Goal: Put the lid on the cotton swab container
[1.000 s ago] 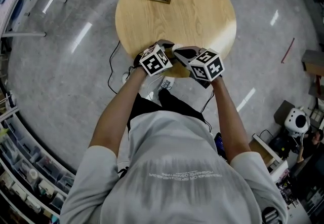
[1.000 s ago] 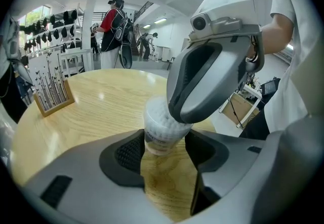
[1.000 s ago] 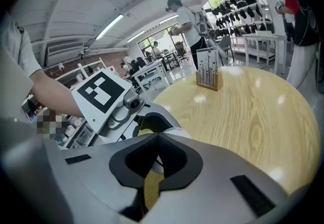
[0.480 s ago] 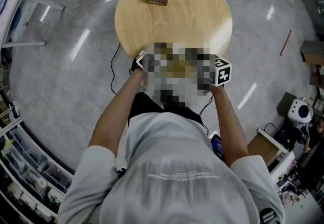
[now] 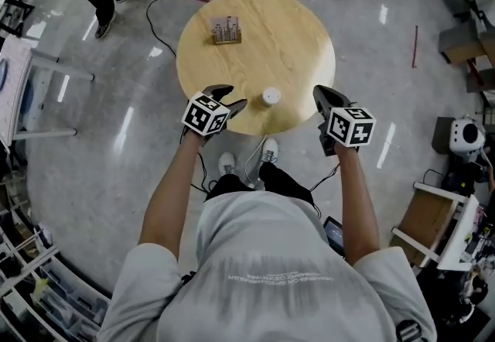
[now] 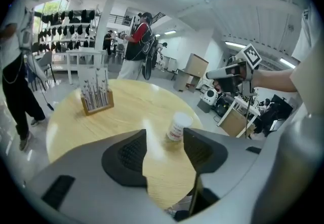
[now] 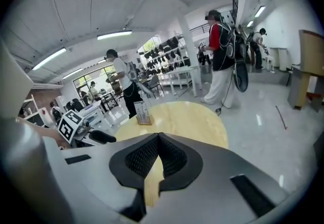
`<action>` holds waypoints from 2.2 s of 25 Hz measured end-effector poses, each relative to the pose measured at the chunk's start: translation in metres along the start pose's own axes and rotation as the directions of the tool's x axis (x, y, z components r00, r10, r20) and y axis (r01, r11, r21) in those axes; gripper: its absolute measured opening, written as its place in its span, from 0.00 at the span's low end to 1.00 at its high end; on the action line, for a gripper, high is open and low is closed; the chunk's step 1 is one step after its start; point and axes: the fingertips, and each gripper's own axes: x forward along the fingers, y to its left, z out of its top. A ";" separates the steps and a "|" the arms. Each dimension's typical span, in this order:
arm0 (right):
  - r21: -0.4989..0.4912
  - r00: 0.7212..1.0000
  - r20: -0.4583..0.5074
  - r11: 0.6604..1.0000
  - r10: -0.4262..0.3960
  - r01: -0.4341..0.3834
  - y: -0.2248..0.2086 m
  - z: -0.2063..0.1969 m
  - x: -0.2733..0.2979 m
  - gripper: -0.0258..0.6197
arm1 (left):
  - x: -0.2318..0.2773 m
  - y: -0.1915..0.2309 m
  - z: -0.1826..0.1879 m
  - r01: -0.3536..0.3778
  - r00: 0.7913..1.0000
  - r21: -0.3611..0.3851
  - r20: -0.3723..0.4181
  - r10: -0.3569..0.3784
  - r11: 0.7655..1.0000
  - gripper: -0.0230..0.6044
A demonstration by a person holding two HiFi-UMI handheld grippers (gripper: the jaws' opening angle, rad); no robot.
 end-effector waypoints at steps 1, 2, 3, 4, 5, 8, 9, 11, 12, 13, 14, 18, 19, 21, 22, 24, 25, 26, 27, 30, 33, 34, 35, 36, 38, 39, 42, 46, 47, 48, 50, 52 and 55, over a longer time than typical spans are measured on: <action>-0.020 0.999 0.025 1.000 -0.021 0.022 0.003 0.010 -0.008 0.08 | -0.009 0.006 0.009 -0.022 1.000 0.028 0.012 0.022 0.999 0.38; -0.051 0.998 0.046 0.998 -0.042 0.045 0.007 0.020 -0.015 0.08 | -0.019 0.013 0.018 -0.048 0.999 0.055 0.026 0.047 0.997 0.28; -0.089 0.996 0.064 0.994 -0.065 0.070 0.011 0.030 -0.023 0.08 | -0.029 0.020 0.028 -0.077 0.996 0.080 0.047 0.074 0.994 0.21; -0.128 0.993 0.080 0.987 -0.086 0.096 0.015 0.038 -0.030 0.08 | -0.039 0.026 0.039 -0.108 0.992 0.099 0.075 0.101 0.989 0.15; -0.160 0.990 0.098 0.980 -0.105 0.119 0.019 0.046 -0.037 0.08 | -0.050 0.031 0.051 -0.140 0.986 0.115 0.106 0.128 0.983 0.11; -0.179 0.977 0.175 0.972 -0.119 0.150 0.034 0.071 -0.059 0.08 | -0.080 0.038 0.088 -0.225 0.962 0.180 0.195 0.190 0.957 0.08; -0.174 0.972 0.204 0.973 -0.115 0.152 0.041 0.078 -0.066 0.08 | -0.091 0.036 0.101 -0.246 0.953 0.204 0.230 0.198 0.948 0.07; -0.183 0.961 0.251 0.969 -0.115 0.164 0.055 0.090 -0.081 0.08 | -0.116 0.024 0.129 -0.255 0.933 0.223 0.314 0.178 0.941 0.07; -0.199 0.956 0.267 0.964 -0.118 0.175 0.063 0.096 -0.087 0.08 | -0.128 0.015 0.143 -0.236 0.923 0.228 0.356 0.145 0.945 0.07; -0.220 0.952 0.282 0.958 -0.121 0.186 0.070 0.101 -0.093 0.08 | -0.140 0.003 0.156 -0.209 0.915 0.242 0.391 0.103 0.948 0.07; -0.242 0.948 0.294 0.950 -0.123 0.198 0.078 0.106 -0.098 0.08 | -0.150 -0.009 0.167 -0.188 0.907 0.264 0.415 0.064 0.946 0.07; -0.307 0.930 0.340 0.919 -0.138 0.249 0.104 0.123 -0.121 0.08 | -0.184 -0.036 0.197 -0.162 0.884 0.302 0.468 0.002 0.939 0.07; -0.321 0.925 0.352 0.910 -0.142 0.261 0.110 0.128 -0.126 0.08 | -0.193 -0.039 0.203 -0.162 0.877 0.297 0.480 -0.001 0.941 0.07; -0.349 0.917 0.372 0.895 -0.140 0.278 0.125 0.136 -0.137 0.08 | -0.208 -0.045 0.211 -0.184 0.868 0.308 0.496 0.008 0.934 0.07; -0.362 0.915 0.381 0.888 -0.137 0.283 0.132 0.139 -0.142 0.08 | -0.214 -0.049 0.213 -0.204 0.868 0.325 0.496 0.018 0.923 0.07; -0.382 0.909 0.397 0.878 -0.127 0.289 0.144 0.144 -0.153 0.08 | -0.223 -0.059 0.215 -0.249 0.868 0.367 0.494 0.038 0.896 0.07; -0.390 0.906 0.405 0.874 -0.121 0.291 0.149 0.147 -0.158 0.08 | -0.227 -0.065 0.217 -0.268 0.866 0.385 0.498 0.045 0.883 0.07; -0.397 0.903 0.413 0.870 -0.115 0.292 0.153 0.150 -0.162 0.08 | -0.232 -0.070 0.220 -0.286 0.861 0.400 0.505 0.051 0.871 0.07; -0.403 0.901 0.421 0.867 -0.109 0.293 0.157 0.154 -0.165 0.08 | -0.237 -0.074 0.223 -0.305 0.855 0.413 0.515 0.057 0.858 0.07; -0.418 0.896 0.434 0.859 -0.096 0.295 0.168 0.161 -0.170 0.08 | -0.256 -0.079 0.230 -0.357 0.837 0.439 0.541 0.075 0.825 0.07; -0.436 0.892 0.445 0.849 -0.085 0.298 0.178 0.164 -0.178 0.08 | -0.272 -0.087 0.235 -0.380 0.824 0.449 0.562 0.075 0.809 0.07; -0.444 0.890 0.449 0.844 -0.079 0.300 0.181 0.166 -0.181 0.08 | -0.276 -0.091 0.237 -0.384 0.820 0.454 0.567 0.072 0.804 0.07; -0.452 0.889 0.453 0.840 -0.072 0.299 0.183 0.167 -0.183 0.08 | -0.279 -0.095 0.240 -0.388 0.816 0.458 0.574 0.068 0.799 0.07; -0.459 0.888 0.455 0.838 -0.064 0.296 0.185 0.168 -0.184 0.08 | -0.282 -0.098 0.243 -0.393 0.812 0.461 0.581 0.065 0.796 0.07; -0.467 0.891 0.452 0.837 -0.051 0.285 0.188 0.168 -0.184 0.08 | -0.286 -0.102 0.245 -0.399 0.804 0.462 0.591 0.061 0.792 0.07; -0.468 0.892 0.449 0.838 -0.048 0.281 0.190 0.167 -0.183 0.08 | -0.287 -0.103 0.246 -0.401 0.803 0.463 0.593 0.060 0.791 0.07; -0.472 0.895 0.444 0.837 -0.044 0.276 0.191 0.166 -0.181 0.08 | -0.289 -0.106 0.246 -0.402 0.803 0.468 0.593 0.058 0.787 0.07; -0.478 0.899 0.436 0.835 -0.043 0.271 0.190 0.164 -0.179 0.08 | -0.287 -0.110 0.245 -0.399 0.806 0.473 0.589 0.054 0.786 0.07; -0.479 0.900 0.433 0.835 -0.045 0.272 0.190 0.163 -0.179 0.08 | -0.286 -0.110 0.245 -0.396 0.807 0.473 0.588 0.053 0.788 0.07; -0.479 0.901 0.430 0.834 -0.048 0.273 0.189 0.162 -0.178 0.08 | -0.286 -0.110 0.245 -0.392 0.808 0.473 0.586 0.050 0.789 0.07; -0.480 0.903 0.426 0.831 -0.059 0.281 0.188 0.160 -0.176 0.08 | -0.284 -0.110 0.243 -0.386 0.811 0.474 0.583 0.046 0.791 0.07; -0.481 0.904 0.421 0.828 -0.068 0.287 0.187 0.158 -0.174 0.08 | -0.282 -0.109 0.240 -0.381 0.814 0.474 0.580 0.044 0.794 0.07; -0.480 0.908 0.413 0.828 -0.078 0.289 0.184 0.155 -0.173 0.08 | -0.278 -0.108 0.239 -0.372 0.817 0.469 0.575 0.042 0.801 0.07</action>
